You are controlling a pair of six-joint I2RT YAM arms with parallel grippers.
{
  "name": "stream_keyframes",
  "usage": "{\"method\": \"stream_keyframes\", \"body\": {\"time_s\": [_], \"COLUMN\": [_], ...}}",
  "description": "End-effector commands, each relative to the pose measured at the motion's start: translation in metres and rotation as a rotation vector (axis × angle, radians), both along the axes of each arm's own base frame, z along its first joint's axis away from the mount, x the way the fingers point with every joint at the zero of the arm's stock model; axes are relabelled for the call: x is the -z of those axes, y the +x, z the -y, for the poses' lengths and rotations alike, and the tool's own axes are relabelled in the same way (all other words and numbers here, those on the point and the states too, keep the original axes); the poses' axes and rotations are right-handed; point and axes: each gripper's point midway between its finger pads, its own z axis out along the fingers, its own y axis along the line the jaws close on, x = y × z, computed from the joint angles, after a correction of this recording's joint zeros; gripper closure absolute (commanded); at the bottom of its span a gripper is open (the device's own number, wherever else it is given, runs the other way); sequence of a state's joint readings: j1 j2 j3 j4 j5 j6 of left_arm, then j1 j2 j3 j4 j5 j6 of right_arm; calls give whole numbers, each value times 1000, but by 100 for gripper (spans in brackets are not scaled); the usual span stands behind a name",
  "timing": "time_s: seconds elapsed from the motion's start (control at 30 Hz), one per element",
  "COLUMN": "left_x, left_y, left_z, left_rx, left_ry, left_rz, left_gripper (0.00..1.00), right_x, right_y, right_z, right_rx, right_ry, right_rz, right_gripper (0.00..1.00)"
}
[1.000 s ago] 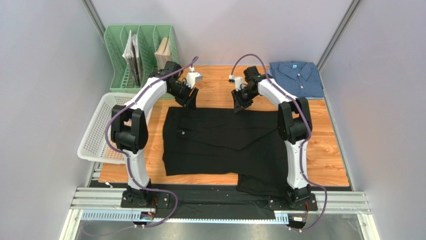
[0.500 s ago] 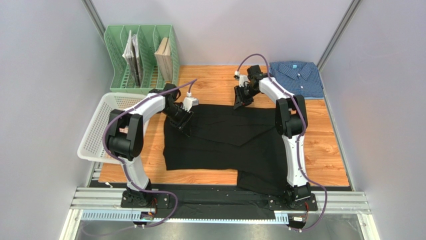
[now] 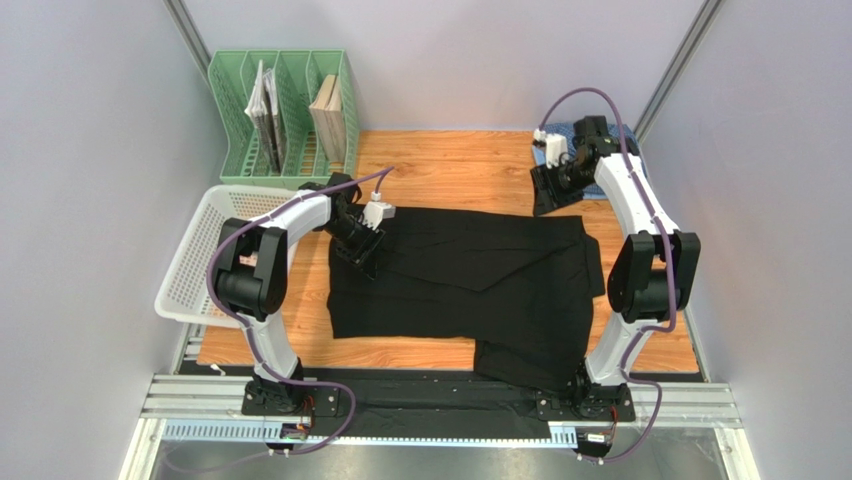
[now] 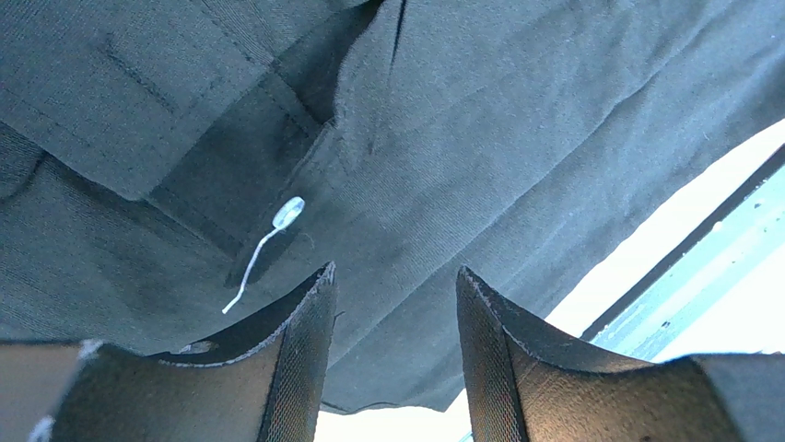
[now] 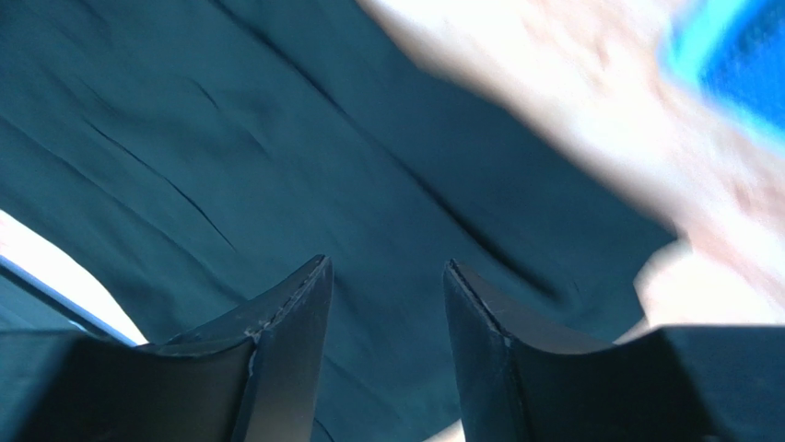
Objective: Fold and stack the long sleeve shirts
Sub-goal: Fold the shirt
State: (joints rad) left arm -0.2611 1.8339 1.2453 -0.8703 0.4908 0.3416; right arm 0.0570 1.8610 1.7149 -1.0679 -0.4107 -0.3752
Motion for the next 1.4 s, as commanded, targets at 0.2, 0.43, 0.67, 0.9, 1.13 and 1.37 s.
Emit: {"method": "stream_keyframes", "body": {"time_s": [0.2, 0.43, 0.67, 0.9, 1.13, 1.37], "left_x": [3, 2, -58, -102, -35, -9], "left_y": [14, 43, 69, 11, -88, -111], "left_z": [3, -7, 9, -1, -33, -38], "left_rx": [-21, -69, 17, 191, 524, 663], "left_ry": [8, 22, -116, -157, 16, 109], "left_rz": [-9, 16, 185, 321, 304, 298], "left_gripper": [44, 44, 42, 40, 40, 40], "right_x": [111, 128, 51, 2, 32, 67], "right_y": [-13, 24, 42, -65, -206, -277], "right_z": [72, 82, 81, 73, 72, 60], "right_rx": [30, 75, 55, -138, -406, -580], "right_ry": [-173, -212, -163, -152, -226, -251], "right_rz": [-212, -187, -20, 0, -28, -136], "right_gripper": [57, 58, 51, 45, 41, 30]}}
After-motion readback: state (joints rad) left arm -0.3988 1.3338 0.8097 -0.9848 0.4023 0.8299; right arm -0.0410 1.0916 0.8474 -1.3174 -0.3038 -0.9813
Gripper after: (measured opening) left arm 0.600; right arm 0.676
